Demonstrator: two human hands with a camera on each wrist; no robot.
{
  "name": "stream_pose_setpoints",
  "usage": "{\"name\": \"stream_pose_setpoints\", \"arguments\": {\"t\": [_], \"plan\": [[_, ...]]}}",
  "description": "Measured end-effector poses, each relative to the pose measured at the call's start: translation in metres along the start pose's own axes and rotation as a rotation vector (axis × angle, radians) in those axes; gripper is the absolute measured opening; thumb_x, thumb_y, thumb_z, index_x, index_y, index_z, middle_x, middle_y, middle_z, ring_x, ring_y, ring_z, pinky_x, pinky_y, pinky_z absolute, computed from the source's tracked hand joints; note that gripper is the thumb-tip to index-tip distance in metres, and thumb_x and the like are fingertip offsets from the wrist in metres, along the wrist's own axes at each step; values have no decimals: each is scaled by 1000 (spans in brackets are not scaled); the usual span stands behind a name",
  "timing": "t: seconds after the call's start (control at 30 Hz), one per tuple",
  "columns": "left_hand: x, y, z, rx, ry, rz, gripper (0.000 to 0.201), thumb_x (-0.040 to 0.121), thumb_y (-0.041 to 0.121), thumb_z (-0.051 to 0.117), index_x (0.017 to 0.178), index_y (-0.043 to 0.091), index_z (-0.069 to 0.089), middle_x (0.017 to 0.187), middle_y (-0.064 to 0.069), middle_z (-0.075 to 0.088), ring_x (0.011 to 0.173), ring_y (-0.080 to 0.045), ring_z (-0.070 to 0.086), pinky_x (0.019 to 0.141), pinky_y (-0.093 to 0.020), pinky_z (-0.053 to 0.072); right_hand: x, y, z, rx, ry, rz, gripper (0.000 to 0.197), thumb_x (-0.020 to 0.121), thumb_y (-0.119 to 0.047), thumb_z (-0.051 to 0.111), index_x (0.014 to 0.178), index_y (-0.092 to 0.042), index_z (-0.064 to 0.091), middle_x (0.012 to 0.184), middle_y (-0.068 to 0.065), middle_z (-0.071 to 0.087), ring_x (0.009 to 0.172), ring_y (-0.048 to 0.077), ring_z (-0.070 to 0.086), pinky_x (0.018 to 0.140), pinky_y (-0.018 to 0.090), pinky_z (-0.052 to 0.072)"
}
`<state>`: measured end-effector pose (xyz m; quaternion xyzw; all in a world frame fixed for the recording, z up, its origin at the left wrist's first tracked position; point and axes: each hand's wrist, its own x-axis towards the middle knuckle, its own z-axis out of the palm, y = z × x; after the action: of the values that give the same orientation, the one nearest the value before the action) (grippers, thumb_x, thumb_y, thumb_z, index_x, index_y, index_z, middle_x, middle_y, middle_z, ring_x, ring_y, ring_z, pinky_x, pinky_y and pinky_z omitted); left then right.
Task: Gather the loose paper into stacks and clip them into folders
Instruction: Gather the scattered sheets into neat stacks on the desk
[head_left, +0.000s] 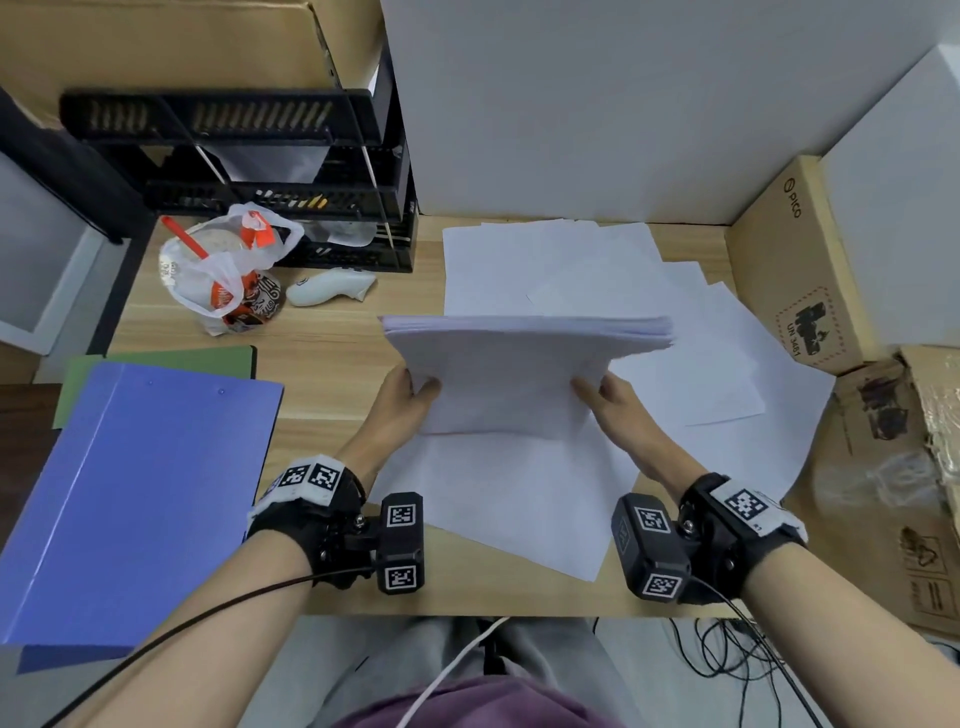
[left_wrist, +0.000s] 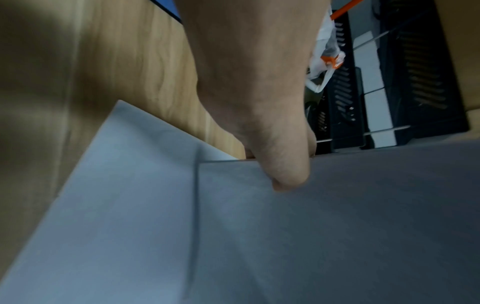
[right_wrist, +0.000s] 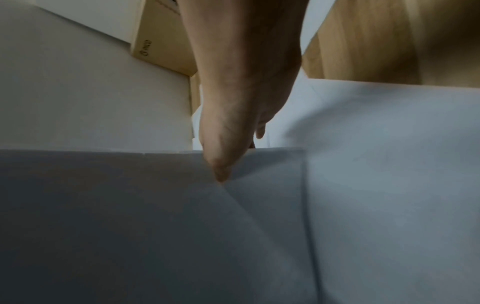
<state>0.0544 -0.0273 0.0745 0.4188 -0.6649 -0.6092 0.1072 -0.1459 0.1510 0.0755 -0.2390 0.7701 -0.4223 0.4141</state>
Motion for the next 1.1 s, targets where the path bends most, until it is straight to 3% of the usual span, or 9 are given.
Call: {"name": "stream_pose_setpoints", "arguments": {"t": [0.07, 0.13, 0.33, 0.47, 0.57, 0.67, 0.77, 0.87, 1.1], "plan": [[3, 6, -8, -25, 13, 24, 31, 92, -4, 44, 117, 1, 60, 117, -10, 67, 108, -19, 63, 83, -24, 48, 4, -13, 0, -38, 58, -36, 22, 97, -27, 51, 91, -7, 56, 87, 11, 62, 82, 24, 60, 76, 37, 49], [2, 11, -18, -35, 29, 7, 37, 92, -3, 44, 126, 6, 57, 119, -4, 66, 106, -14, 62, 84, -21, 50, 8, -26, 5, -42, 74, -29, 29, 95, -25, 54, 71, -14, 40, 67, 0, 40, 64, 17, 42, 60, 29, 36], [-27, -28, -52, 4, 36, -199, 49, 91, -2, 43, 137, 14, 47, 126, 2, 59, 115, -17, 57, 91, -27, 48, 1, -16, 63, -19, -191, 165, 10, 96, -20, 53, 94, -18, 62, 74, -3, 60, 68, 15, 58, 60, 24, 48], [-59, -63, -82, 45, 105, -296, 46, 92, -5, 42, 132, 15, 50, 120, 0, 59, 102, -13, 57, 69, -11, 43, -11, -6, 117, -45, -357, 244, 16, 95, -14, 51, 104, -11, 65, 77, -3, 67, 62, 7, 64, 56, 20, 52], [-74, -84, -114, 82, 232, -349, 47, 93, -2, 44, 135, 16, 48, 122, 3, 54, 112, -19, 53, 87, -24, 41, -8, -12, 157, -27, -428, 240, 21, 95, -13, 51, 110, -9, 65, 87, 3, 69, 71, 14, 66, 66, 26, 58], [-82, -100, -144, 112, 334, -365, 40, 94, 0, 45, 132, 10, 47, 118, -1, 53, 117, -27, 53, 87, -29, 39, -4, -22, 188, 8, -508, 255, 18, 93, -11, 51, 106, -7, 63, 94, 7, 69, 77, 19, 66, 67, 25, 58], [-84, -105, -161, 141, 434, -354, 58, 95, 4, 49, 148, 14, 29, 141, -5, 43, 132, -24, 40, 107, -35, 33, 0, -23, 197, -3, -628, 307, 6, 93, -16, 54, 95, -11, 52, 94, 7, 61, 85, 20, 61, 75, 29, 51], [-72, -102, -158, 188, 447, -344, 67, 96, 11, 51, 154, 20, 18, 157, -2, 25, 146, -25, 19, 118, -43, 17, 4, -13, 174, 11, -563, 344, 20, 96, -23, 55, 114, -15, 55, 108, 2, 61, 102, 20, 62, 87, 34, 51], [-19, -61, -70, 43, 73, -236, 48, 98, 6, 45, 145, 17, 39, 148, -5, 42, 134, -20, 42, 97, -28, 35, 1, 25, 69, 80, -115, 364, 29, 97, -16, 52, 126, -17, 58, 120, 5, 57, 104, 16, 55, 91, 33, 46]]}}
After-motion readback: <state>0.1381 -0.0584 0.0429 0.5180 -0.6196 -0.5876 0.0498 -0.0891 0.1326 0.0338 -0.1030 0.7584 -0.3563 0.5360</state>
